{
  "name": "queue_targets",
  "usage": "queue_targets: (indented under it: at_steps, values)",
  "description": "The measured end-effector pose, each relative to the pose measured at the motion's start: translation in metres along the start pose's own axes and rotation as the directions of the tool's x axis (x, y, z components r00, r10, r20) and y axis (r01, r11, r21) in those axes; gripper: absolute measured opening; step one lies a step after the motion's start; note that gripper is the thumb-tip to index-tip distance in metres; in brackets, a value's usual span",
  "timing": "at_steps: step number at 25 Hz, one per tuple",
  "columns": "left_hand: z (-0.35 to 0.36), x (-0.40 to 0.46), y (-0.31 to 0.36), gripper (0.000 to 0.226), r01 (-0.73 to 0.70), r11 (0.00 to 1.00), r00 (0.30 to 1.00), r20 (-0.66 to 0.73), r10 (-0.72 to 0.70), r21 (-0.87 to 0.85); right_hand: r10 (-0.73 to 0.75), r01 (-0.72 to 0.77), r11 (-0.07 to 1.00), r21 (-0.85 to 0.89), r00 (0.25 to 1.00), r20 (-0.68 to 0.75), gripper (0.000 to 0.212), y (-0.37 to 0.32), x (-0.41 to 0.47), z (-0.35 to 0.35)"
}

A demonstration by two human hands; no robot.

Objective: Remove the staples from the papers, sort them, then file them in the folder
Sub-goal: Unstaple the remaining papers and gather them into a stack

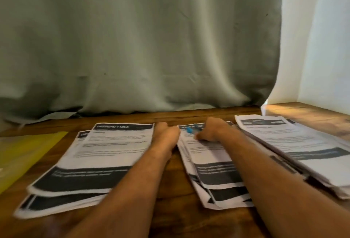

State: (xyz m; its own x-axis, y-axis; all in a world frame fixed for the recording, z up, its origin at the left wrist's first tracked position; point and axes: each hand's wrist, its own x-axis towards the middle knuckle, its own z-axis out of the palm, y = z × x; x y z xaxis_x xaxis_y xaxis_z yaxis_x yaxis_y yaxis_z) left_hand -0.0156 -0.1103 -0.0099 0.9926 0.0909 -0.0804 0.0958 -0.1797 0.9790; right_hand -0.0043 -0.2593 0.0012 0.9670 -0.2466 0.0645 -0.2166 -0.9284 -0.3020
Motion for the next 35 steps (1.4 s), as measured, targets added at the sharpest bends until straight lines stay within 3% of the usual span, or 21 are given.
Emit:
queue_targets:
  at_steps: [4, 10, 14, 18, 22, 25, 28, 30, 33, 35]
  values:
    - [0.002, -0.003, 0.000, 0.024, 0.014, 0.995, 0.997, 0.077, -0.007, -0.100, 0.003, 0.001, 0.998, -0.059, 0.997, 0.071, 0.047, -0.001, 0.003, -0.004]
    - [-0.003, -0.004, 0.001, 0.025, -0.028, 0.998, 0.999, 0.020, 0.027, 0.057, -0.039, 0.030, 0.996, 0.090, 0.994, 0.102, 0.046, -0.005, -0.007, -0.003]
    - [-0.014, -0.006, 0.007, 0.035, -0.008, 0.992, 1.000, 0.021, 0.005, 0.122, -0.052, 0.053, 0.986, 0.157, 0.999, -0.014, 0.032, -0.013, -0.010, 0.007]
    - [-0.027, -0.002, 0.014, 0.039, -0.004, 0.990, 1.000, 0.030, 0.000, 0.138, 0.031, -0.010, 0.983, 0.181, 0.993, -0.112, 0.023, -0.001, -0.012, -0.002]
    - [-0.038, -0.003, 0.023, 0.019, -0.097, 0.980, 0.995, -0.001, 0.099, 0.173, 0.176, -0.166, 0.984, 0.064, 0.954, -0.242, 0.029, 0.041, -0.014, -0.015]
    - [-0.045, 0.000, 0.026, 0.024, -0.096, 0.973, 0.995, -0.016, 0.102, 0.211, 0.257, -0.260, 0.965, 0.021, 0.934, -0.248, 0.036, 0.058, -0.015, -0.019]
    - [-0.047, 0.009, 0.022, 0.015, -0.059, 0.960, 0.998, -0.020, 0.066, 0.274, 0.269, -0.274, 0.962, 0.013, 0.932, -0.244, 0.036, 0.060, -0.014, -0.017]
    - [-0.047, 0.012, 0.013, 0.034, -0.039, 0.948, 0.999, 0.013, 0.037, 0.317, 0.255, -0.262, 0.965, 0.007, 0.934, -0.249, 0.033, 0.058, -0.013, -0.016]
    - [-0.047, 0.021, 0.002, 0.046, -0.049, 0.972, 0.999, 0.022, 0.045, 0.231, 0.250, -0.265, 0.964, -0.020, 0.931, -0.266, 0.030, 0.056, -0.014, -0.017]
    - [-0.045, 0.024, 0.002, 0.022, -0.104, 0.992, 0.994, -0.026, 0.106, 0.077, 0.241, -0.261, 0.965, -0.033, 0.929, -0.282, 0.029, 0.053, -0.016, -0.019]
